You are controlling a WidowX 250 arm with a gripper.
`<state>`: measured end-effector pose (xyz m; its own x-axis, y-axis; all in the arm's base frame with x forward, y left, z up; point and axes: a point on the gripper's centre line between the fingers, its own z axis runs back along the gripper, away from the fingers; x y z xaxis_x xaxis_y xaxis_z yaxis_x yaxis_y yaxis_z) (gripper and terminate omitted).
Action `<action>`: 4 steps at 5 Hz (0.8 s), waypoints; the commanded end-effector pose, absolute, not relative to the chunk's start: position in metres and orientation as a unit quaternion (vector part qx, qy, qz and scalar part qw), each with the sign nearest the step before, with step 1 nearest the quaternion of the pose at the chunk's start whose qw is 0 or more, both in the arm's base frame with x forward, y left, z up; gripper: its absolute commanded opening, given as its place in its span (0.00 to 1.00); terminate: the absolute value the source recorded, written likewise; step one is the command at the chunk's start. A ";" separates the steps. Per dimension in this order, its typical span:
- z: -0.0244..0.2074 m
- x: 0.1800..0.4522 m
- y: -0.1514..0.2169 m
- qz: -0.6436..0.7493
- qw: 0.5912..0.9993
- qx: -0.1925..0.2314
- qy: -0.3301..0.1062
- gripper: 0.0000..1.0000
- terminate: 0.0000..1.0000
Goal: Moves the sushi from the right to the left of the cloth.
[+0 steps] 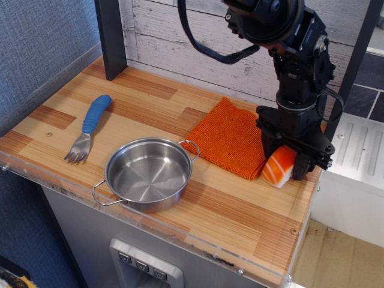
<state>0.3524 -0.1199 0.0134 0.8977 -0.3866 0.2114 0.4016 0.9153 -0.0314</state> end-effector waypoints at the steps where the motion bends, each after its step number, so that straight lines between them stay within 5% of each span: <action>1: 0.033 0.355 -0.123 -0.208 0.970 -0.036 -0.123 0.00 0.00; 2: 0.035 0.356 -0.122 -0.207 0.969 -0.039 -0.125 0.00 0.00; 4: 0.076 0.377 -0.106 -0.194 0.964 -0.026 -0.177 0.00 0.00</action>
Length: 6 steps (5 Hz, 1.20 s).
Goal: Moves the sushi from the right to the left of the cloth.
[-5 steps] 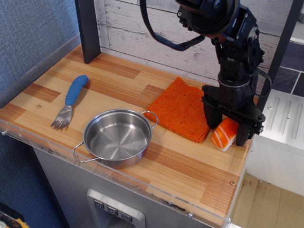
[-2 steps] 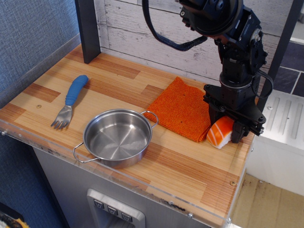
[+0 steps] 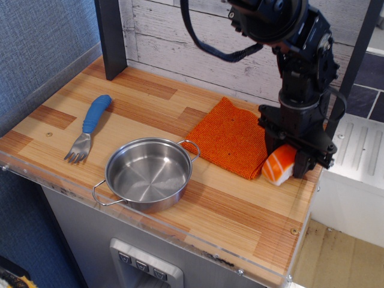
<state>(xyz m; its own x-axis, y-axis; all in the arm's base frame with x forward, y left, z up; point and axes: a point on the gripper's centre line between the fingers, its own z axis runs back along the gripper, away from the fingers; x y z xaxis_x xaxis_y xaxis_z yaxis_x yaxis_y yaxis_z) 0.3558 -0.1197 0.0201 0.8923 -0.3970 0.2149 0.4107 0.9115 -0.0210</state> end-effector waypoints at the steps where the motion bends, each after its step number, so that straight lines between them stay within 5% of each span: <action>1: 0.095 0.382 -0.079 -0.162 0.967 -0.020 -0.198 0.00 0.00; 4: 0.100 0.377 0.038 -0.025 0.979 0.012 -0.203 0.00 0.00; 6: 0.077 0.369 0.057 -0.005 0.985 0.022 -0.170 0.00 0.00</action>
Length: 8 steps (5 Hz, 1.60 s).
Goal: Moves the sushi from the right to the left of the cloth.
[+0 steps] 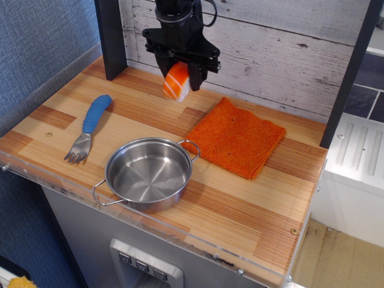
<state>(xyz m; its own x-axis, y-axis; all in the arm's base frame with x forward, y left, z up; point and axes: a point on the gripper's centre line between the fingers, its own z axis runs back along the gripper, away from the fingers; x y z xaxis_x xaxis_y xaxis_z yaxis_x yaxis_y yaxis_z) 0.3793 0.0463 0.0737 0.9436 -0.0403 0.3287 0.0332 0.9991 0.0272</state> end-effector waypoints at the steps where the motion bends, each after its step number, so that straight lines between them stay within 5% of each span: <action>1: 0.062 0.369 0.062 0.000 0.988 0.026 -0.155 0.00 0.00; 5: 0.045 0.376 0.064 0.010 0.987 0.067 -0.146 0.00 0.00; 6: 0.049 0.372 0.065 0.020 0.988 0.072 -0.132 1.00 0.00; 8: 0.044 0.369 0.064 0.026 0.991 0.069 -0.115 1.00 0.00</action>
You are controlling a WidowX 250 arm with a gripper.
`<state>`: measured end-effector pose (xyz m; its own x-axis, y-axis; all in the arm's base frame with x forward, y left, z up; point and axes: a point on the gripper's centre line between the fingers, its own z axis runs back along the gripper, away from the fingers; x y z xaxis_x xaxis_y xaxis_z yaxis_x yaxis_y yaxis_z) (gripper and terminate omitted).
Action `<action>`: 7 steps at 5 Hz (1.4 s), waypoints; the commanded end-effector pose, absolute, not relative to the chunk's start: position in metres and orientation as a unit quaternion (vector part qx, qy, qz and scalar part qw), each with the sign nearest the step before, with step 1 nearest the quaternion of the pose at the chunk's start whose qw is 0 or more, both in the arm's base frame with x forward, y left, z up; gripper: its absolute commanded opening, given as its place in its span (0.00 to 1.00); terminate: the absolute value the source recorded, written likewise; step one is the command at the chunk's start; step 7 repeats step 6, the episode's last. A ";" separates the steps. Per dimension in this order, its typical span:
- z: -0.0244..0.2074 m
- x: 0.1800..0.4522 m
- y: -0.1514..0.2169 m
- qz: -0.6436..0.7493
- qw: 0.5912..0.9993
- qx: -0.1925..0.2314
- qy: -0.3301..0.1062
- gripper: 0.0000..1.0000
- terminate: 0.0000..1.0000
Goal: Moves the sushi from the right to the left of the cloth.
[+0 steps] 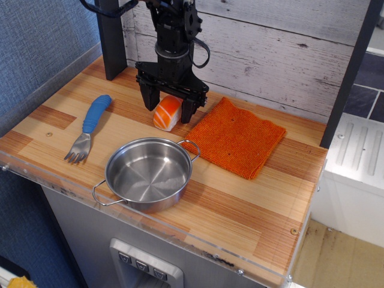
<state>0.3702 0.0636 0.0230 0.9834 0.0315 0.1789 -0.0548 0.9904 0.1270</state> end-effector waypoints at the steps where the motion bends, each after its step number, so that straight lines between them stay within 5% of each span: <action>1: 0.062 0.371 0.063 0.028 0.984 0.046 -0.168 1.00 0.00; 3: 0.115 0.370 0.056 -0.014 0.961 0.059 -0.269 1.00 0.00; 5: 0.115 0.370 0.056 -0.014 0.961 0.059 -0.269 1.00 0.00; 6: 0.115 0.370 0.056 -0.014 0.961 0.059 -0.269 1.00 1.00; 7: 0.115 0.370 0.056 -0.014 0.961 0.059 -0.269 1.00 1.00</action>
